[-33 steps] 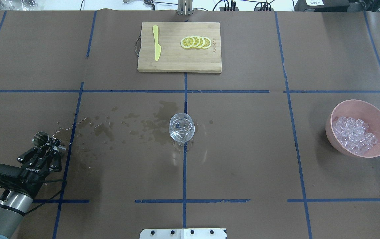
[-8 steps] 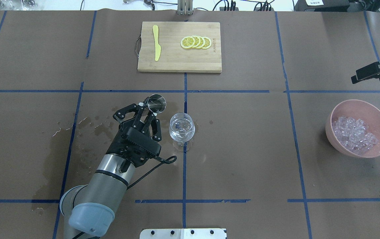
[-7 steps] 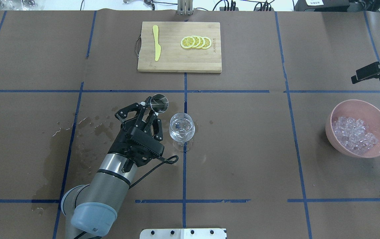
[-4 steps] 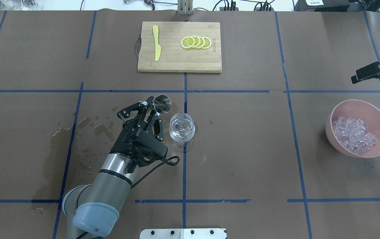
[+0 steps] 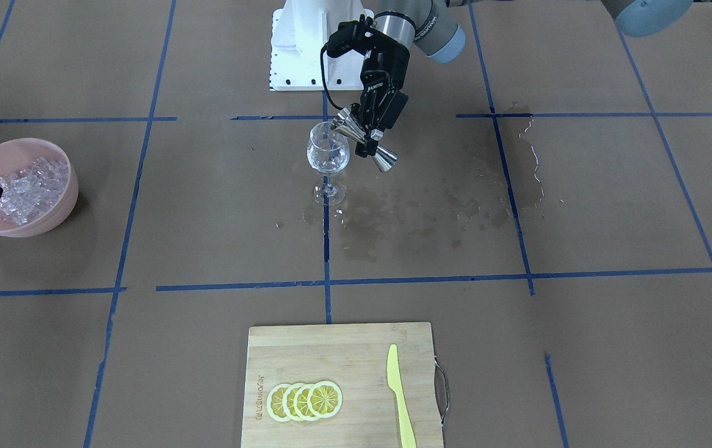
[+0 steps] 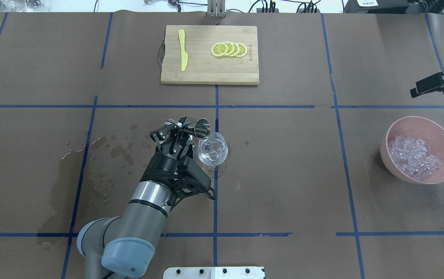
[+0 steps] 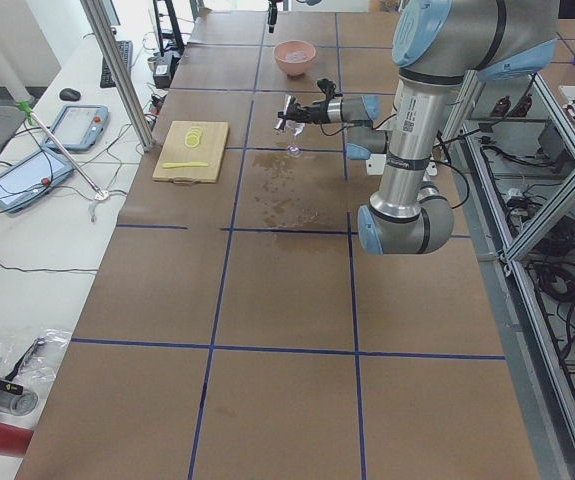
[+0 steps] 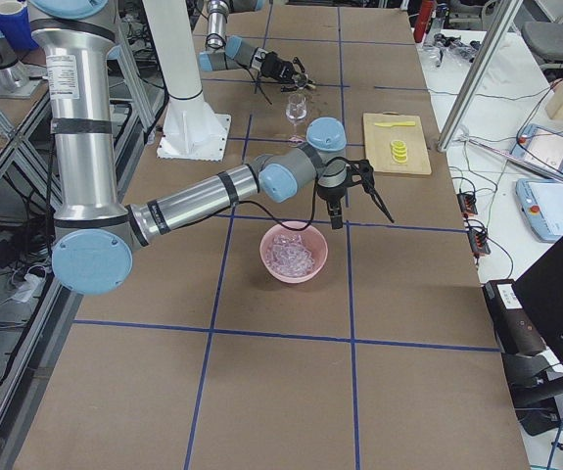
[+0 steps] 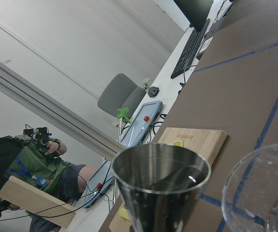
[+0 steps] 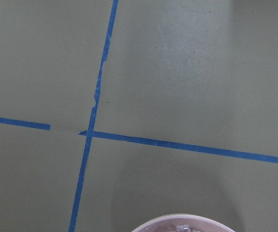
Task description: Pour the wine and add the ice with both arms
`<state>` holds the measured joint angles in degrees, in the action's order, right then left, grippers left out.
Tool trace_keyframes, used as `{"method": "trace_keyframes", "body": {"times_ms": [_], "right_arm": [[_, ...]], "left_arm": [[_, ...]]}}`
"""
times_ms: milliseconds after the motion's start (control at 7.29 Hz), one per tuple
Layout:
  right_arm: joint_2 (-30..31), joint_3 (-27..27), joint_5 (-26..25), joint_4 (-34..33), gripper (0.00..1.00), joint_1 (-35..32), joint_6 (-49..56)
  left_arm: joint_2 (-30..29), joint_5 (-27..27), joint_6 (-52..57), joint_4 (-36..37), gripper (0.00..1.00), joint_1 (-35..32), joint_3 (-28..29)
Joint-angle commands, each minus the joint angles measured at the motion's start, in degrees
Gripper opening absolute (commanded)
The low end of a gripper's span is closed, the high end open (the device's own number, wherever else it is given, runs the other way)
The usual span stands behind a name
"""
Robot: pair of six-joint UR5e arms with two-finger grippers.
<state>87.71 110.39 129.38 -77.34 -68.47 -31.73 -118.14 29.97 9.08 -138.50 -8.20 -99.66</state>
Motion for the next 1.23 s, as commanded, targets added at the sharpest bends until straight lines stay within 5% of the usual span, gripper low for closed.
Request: {"method": "trace_keyframes", "body": {"times_ms": [0, 1097], "right_arm": [[0.0, 0.0, 0.0, 0.0, 1.00, 0.0, -0.1], [0.1, 0.4, 0.2, 0.0, 1.00, 0.0, -0.1]], "left_arm": [[-0.4, 0.0, 6.0, 1.5, 0.00, -0.2, -0.7], [-0.5, 0.0, 24.4, 6.9, 0.00, -0.4, -2.6]]}}
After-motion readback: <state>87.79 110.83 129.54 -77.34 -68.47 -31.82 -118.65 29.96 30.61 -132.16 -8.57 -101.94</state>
